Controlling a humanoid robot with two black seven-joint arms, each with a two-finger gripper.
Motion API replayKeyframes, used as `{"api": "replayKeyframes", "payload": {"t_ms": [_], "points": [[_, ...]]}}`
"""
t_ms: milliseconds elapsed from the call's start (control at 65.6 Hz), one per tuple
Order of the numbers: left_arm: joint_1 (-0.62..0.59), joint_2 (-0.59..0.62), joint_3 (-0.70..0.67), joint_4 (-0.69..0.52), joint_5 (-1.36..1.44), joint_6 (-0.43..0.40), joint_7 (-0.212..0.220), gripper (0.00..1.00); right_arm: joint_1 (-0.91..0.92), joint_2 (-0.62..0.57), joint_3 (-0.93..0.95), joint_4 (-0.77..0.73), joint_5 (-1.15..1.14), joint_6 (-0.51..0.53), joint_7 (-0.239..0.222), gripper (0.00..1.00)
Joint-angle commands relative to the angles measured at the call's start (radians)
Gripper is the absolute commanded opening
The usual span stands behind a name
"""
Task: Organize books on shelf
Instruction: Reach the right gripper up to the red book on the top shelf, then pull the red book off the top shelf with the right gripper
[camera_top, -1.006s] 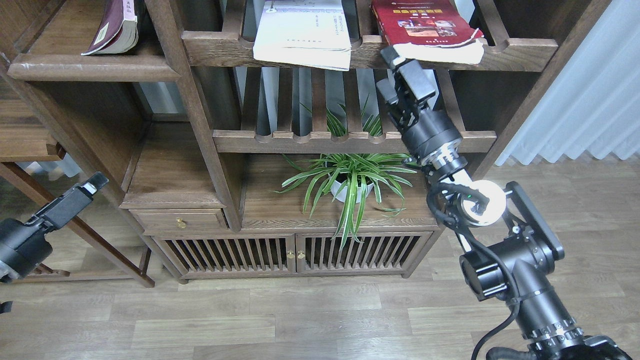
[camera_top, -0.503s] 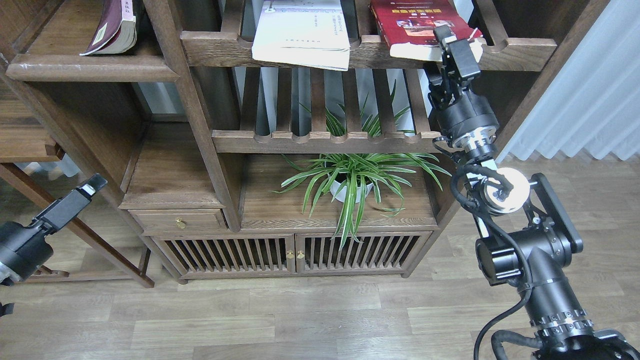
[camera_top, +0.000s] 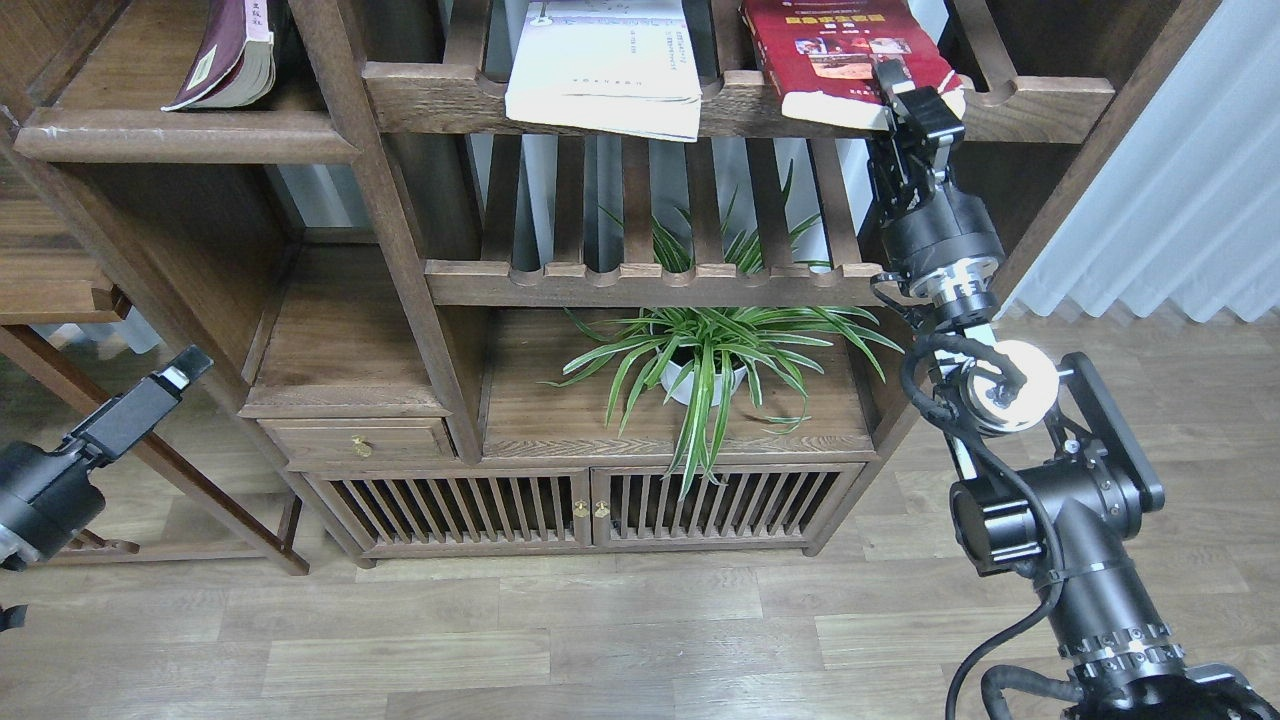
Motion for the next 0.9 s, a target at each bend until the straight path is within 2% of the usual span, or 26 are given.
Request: {"api": "replayKeyframes", "payload": {"t_ms": [0,168,442,625,732,884], "points": [[0.001,-0.001,0.0,0.002,-0.001,0.0,-0.002,0.99,-0.029,0.006,-0.007,0.015,0.011,0.006,0.004,0.05],[0.003,-0.035,0.012,0.002,-0.078,0.0,-0.002,1.0,-0.106,0.019,-0.006,0.102,0.075,0.065,0.015,0.05],[0.007,-0.081,0.031,0.054,-0.161,0.0,-0.003,1.0,-0.393,0.026,-0.022,0.271,0.112,0.215,0.01,0.05],[0.047,-0.144,0.061,0.065,-0.276,0.0,-0.002,1.0,-0.571,0.023,-0.094,0.291,0.132,0.319,0.004,0.05],[0.073,-0.185,0.165,0.068,-0.38,0.0,-0.002,1.0,-0.667,0.015,-0.208,0.289,0.135,0.319,0.004,0.05],[0.096,-0.228,0.294,0.071,-0.411,0.0,-0.005,1.0,-0.72,0.029,-0.246,0.288,0.132,0.319,-0.002,0.05]]}}
